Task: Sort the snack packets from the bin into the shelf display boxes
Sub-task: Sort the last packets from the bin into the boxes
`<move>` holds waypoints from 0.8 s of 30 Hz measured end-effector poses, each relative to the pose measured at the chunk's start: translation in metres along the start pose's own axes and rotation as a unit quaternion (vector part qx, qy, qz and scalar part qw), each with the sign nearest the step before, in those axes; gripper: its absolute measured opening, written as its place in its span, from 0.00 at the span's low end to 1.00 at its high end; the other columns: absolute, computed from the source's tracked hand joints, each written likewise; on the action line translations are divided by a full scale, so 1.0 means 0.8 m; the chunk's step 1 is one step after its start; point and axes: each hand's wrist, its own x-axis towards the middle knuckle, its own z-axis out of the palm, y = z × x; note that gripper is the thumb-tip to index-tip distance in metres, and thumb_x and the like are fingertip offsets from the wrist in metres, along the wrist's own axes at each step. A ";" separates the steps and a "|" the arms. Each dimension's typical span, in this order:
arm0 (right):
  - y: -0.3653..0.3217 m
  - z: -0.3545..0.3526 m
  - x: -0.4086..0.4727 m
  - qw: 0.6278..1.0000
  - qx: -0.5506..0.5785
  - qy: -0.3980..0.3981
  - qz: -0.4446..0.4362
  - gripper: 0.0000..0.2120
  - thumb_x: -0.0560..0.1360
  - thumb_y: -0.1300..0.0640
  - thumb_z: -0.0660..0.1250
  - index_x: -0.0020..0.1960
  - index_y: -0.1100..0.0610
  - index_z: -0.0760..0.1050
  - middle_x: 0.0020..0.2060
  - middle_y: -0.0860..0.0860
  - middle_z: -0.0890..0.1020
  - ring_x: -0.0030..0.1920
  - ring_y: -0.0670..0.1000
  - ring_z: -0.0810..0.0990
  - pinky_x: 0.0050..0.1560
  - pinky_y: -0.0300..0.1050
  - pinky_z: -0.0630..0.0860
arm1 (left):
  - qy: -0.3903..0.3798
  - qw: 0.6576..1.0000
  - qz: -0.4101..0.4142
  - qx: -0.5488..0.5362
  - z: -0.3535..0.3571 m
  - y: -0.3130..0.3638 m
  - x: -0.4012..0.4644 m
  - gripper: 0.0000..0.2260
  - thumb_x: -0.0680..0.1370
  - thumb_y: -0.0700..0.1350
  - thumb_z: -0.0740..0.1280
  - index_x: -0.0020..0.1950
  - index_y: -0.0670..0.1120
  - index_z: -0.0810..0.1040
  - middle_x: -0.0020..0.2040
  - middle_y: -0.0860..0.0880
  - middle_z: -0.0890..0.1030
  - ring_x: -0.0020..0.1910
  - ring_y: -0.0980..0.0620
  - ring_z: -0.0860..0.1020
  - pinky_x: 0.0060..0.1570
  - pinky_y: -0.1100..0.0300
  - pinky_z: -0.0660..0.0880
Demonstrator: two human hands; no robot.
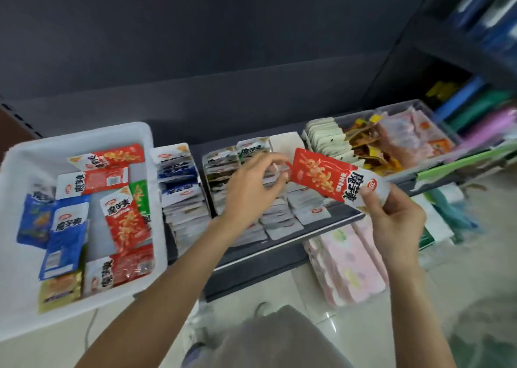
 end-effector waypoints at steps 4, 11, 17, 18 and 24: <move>0.015 0.002 0.048 0.973 -0.166 0.024 -0.161 0.12 0.76 0.53 0.66 0.51 0.61 0.81 0.38 0.56 0.84 0.37 0.55 0.82 0.37 0.42 0.71 | -0.095 0.965 0.068 0.233 0.051 -0.019 0.009 0.12 0.76 0.50 0.67 0.58 0.51 0.79 0.55 0.51 0.80 0.54 0.50 0.74 0.54 0.55 0.68; 0.007 0.086 0.113 0.816 -0.372 -0.143 -0.419 0.09 0.64 0.64 0.74 0.41 0.53 0.82 0.33 0.50 0.81 0.33 0.53 0.80 0.27 0.36 0.68 | -0.216 0.860 0.087 0.454 0.087 -0.021 0.016 0.11 0.64 0.42 0.74 0.44 0.52 0.84 0.46 0.52 0.82 0.48 0.50 0.74 0.46 0.57 0.69; 0.023 0.124 0.133 0.681 -0.512 -0.323 -0.411 0.12 0.74 0.63 0.65 0.54 0.50 0.79 0.42 0.49 0.83 0.43 0.53 0.82 0.38 0.43 0.74 | -0.204 0.845 0.076 0.488 0.090 -0.017 0.023 0.09 0.54 0.41 0.77 0.27 0.51 0.79 0.26 0.55 0.75 0.37 0.52 0.73 0.40 0.58 0.65; 0.024 0.123 0.136 0.681 -0.507 -0.337 -0.407 0.13 0.76 0.62 0.62 0.57 0.50 0.77 0.44 0.51 0.83 0.45 0.54 0.82 0.41 0.45 0.74 | -0.200 0.844 0.080 0.491 0.088 -0.016 0.022 0.10 0.54 0.42 0.78 0.26 0.52 0.78 0.25 0.56 0.74 0.37 0.53 0.73 0.40 0.58 0.63; 0.025 0.125 0.132 0.665 -0.520 -0.398 -0.360 0.12 0.77 0.62 0.60 0.54 0.53 0.79 0.44 0.54 0.82 0.47 0.56 0.81 0.42 0.45 0.72 | -0.154 0.868 0.115 0.457 0.087 -0.018 0.019 0.10 0.56 0.41 0.79 0.27 0.51 0.79 0.26 0.55 0.75 0.37 0.52 0.72 0.39 0.58 0.64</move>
